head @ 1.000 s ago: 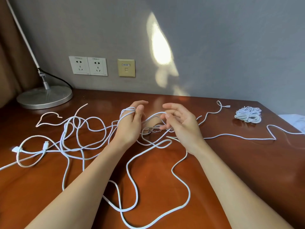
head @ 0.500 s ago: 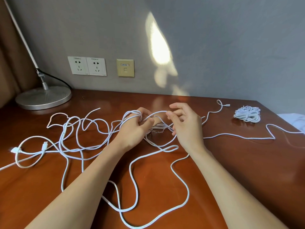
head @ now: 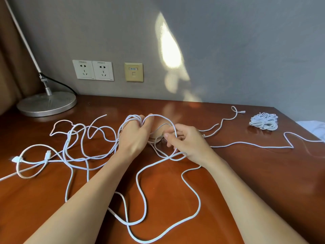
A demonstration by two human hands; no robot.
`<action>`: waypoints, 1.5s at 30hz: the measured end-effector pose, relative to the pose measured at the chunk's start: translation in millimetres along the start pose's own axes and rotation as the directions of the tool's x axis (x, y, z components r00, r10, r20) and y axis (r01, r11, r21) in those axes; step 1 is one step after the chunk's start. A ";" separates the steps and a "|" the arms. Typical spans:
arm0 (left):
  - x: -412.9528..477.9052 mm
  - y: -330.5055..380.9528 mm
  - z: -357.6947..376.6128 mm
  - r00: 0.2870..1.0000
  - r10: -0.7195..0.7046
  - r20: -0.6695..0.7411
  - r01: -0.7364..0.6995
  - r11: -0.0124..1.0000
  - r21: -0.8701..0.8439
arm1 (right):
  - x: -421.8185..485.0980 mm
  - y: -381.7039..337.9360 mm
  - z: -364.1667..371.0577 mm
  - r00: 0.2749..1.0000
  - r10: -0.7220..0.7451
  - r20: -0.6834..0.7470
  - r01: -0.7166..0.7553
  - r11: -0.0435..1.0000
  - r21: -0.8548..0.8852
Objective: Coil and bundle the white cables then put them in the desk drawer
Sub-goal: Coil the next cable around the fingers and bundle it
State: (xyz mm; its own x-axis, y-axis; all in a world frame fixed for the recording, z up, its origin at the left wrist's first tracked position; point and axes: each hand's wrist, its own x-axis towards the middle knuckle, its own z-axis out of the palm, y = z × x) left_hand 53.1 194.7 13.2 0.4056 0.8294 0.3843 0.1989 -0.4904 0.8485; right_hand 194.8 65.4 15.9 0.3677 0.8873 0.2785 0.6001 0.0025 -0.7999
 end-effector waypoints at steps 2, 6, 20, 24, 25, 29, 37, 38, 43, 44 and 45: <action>0.8 0.9 -1.7 1.000 -0.025 0.004 0.025 1.000 0.003 | -0.5 -1.1 -0.4 0.998 0.028 -0.062 -0.029 0.999 -0.015; 0.2 -0.9 -0.9 0.995 -0.085 0.052 0.082 0.995 0.064 | 1.2 -2.8 -3.0 0.979 0.095 -0.179 -0.077 0.992 0.103; 2.6 -9.3 2.5 0.975 -0.109 0.193 0.108 0.994 0.016 | 4.6 -3.5 -6.5 0.962 0.105 -0.251 -0.010 0.936 0.352; 0.4 2.4 4.9 0.937 -0.123 0.328 0.195 0.960 -0.198 | 6.6 2.9 -3.6 0.941 0.049 -0.334 0.032 0.972 0.234; 1.0 3.5 4.8 0.917 -0.121 0.380 0.246 0.922 -0.300 | 7.6 5.1 -3.9 0.935 0.028 -0.353 0.043 0.981 0.192; 2.4 3.8 -1.6 0.827 -0.032 0.561 0.464 0.601 -0.650 | 8.4 9.2 -5.7 0.936 -0.021 -0.352 0.052 0.996 0.078; 5.4 2.9 -12.4 0.890 0.011 0.455 0.451 0.107 -0.886 | 1.8 8.7 -3.4 0.985 -0.091 -0.148 0.082 0.994 -0.066; 6.7 1.4 -13.1 0.900 -0.010 0.435 0.435 0.036 -0.899 | 1.0 7.4 -3.2 0.989 -0.082 -0.121 0.073 0.994 -0.077; 13.2 0.1 -19.7 0.913 -0.131 0.387 0.359 -0.196 -0.913 | 0.4 3.6 0.4 0.998 -0.068 -0.015 0.065 0.988 -0.142; 14.3 0.0 -20.7 0.913 -0.141 0.383 0.350 -0.210 -0.913 | 0.3 3.2 0.8 0.998 -0.065 0.014 0.066 0.988 -0.141; 15.2 0.0 -21.1 0.913 -0.154 0.378 0.339 -0.228 -0.913 | 0.6 3.2 1.4 0.997 -0.060 0.048 0.066 0.988 -0.140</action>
State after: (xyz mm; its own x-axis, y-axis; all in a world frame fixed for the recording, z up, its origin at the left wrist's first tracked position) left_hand 40.4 213.0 26.7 0.6764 0.7319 0.0825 -0.7224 0.6373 0.2684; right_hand 195.9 66.5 12.8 0.2971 0.9065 0.3001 0.7162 -0.0036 -0.6979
